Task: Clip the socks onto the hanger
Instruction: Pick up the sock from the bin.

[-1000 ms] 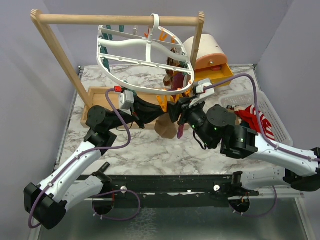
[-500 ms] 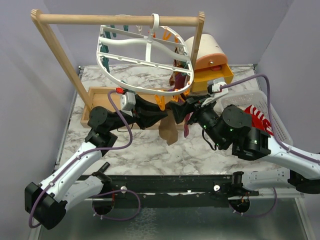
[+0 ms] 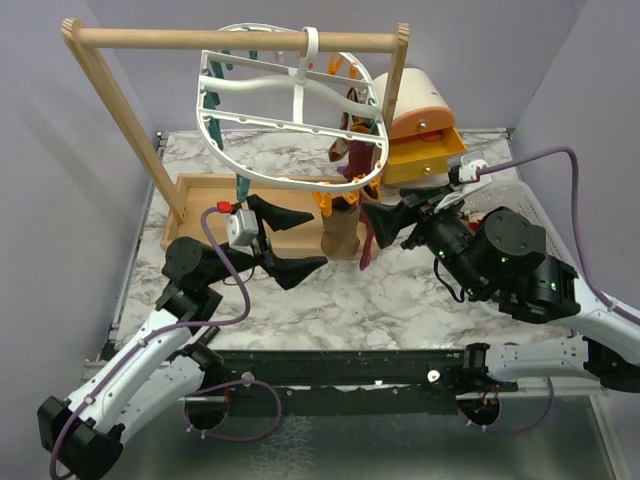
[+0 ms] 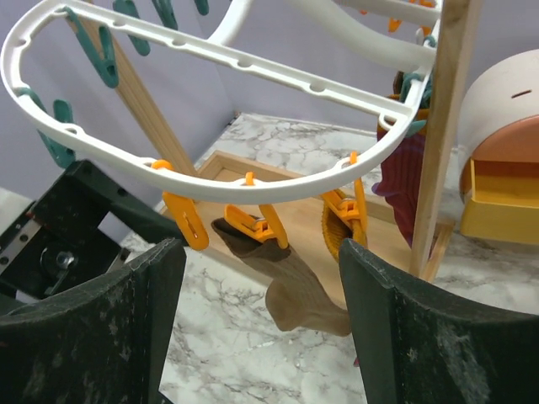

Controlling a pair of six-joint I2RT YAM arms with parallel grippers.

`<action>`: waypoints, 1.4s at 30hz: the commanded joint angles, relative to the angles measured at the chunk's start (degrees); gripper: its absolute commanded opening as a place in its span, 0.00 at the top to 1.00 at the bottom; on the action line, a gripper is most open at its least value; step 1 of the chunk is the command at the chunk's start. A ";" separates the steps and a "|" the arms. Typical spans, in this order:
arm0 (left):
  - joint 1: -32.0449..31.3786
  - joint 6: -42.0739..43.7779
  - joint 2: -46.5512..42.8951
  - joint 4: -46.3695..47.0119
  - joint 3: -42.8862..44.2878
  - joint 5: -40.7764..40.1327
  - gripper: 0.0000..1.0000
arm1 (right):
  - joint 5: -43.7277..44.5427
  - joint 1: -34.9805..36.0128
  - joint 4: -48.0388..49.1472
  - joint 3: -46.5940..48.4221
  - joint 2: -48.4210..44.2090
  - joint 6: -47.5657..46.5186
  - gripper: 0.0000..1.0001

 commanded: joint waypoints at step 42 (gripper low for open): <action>-0.32 -6.44 -17.47 -23.95 -10.48 -30.76 0.01 | -20.01 -72.77 2.65 -28.63 14.28 18.52 0.29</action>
